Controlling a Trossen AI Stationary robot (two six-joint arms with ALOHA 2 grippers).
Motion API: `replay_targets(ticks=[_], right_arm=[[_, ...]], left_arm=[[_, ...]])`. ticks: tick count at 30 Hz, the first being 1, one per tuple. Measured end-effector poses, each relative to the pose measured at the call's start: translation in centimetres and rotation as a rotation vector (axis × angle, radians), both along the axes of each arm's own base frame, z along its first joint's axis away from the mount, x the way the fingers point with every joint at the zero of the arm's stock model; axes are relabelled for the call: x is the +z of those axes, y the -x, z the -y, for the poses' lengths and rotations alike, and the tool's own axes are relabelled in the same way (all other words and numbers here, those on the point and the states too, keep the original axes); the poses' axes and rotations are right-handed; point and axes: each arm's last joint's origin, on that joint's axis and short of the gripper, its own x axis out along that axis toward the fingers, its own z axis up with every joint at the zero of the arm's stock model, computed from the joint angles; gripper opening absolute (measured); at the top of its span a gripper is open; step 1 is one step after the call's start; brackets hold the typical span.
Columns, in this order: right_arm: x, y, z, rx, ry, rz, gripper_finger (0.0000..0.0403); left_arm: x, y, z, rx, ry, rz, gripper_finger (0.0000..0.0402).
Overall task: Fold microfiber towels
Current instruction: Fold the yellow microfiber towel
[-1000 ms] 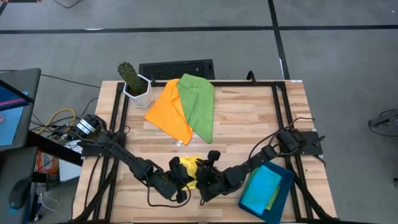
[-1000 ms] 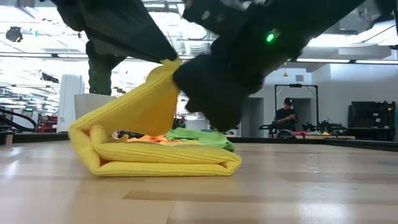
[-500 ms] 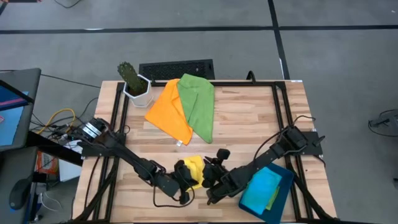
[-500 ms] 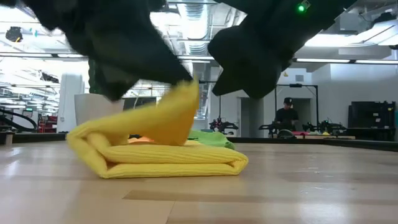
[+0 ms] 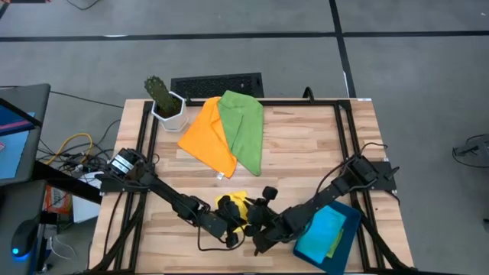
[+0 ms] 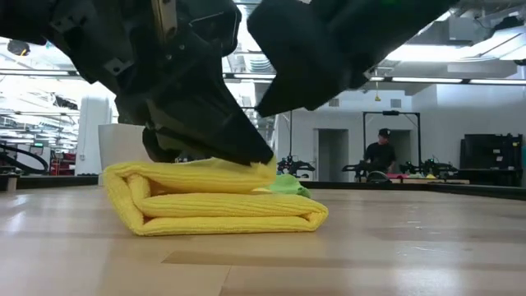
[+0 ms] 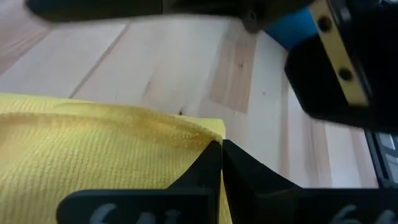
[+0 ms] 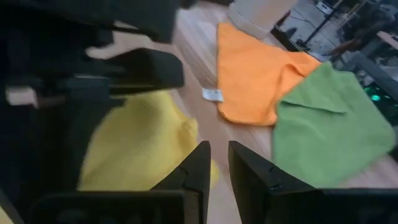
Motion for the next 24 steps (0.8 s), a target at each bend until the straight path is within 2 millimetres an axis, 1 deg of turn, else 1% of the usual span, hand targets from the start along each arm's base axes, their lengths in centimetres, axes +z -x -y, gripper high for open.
replay_targets(ticks=[8, 13, 17, 21, 24], right_arm=[[-2.0, 0.3, 0.4, 0.068, -0.050, -0.001, 0.0081], [-1.9, 0.2, -0.2, 0.118, -0.051, 0.013, 0.0081], [-1.8, -0.3, -0.3, 0.206, -0.131, -0.008, 0.0081], [-3.0, -0.4, 0.2, 0.211, -0.168, -0.057, 0.0081], [-3.4, -0.3, 0.2, 0.205, -0.197, -0.079, 0.0081]], left_arm=[[0.3, -0.2, 0.3, -0.063, 0.012, 0.026, 0.0000], [-0.6, -0.6, 0.1, -0.091, 0.026, 0.005, 0.0000], [-1.1, -1.1, 0.2, -0.125, 0.024, -0.002, 0.0000], [-1.1, -1.3, 0.3, -0.126, 0.005, 0.009, 0.0000], [-1.1, -1.3, 0.3, -0.138, 0.005, 0.009, 0.0000]])
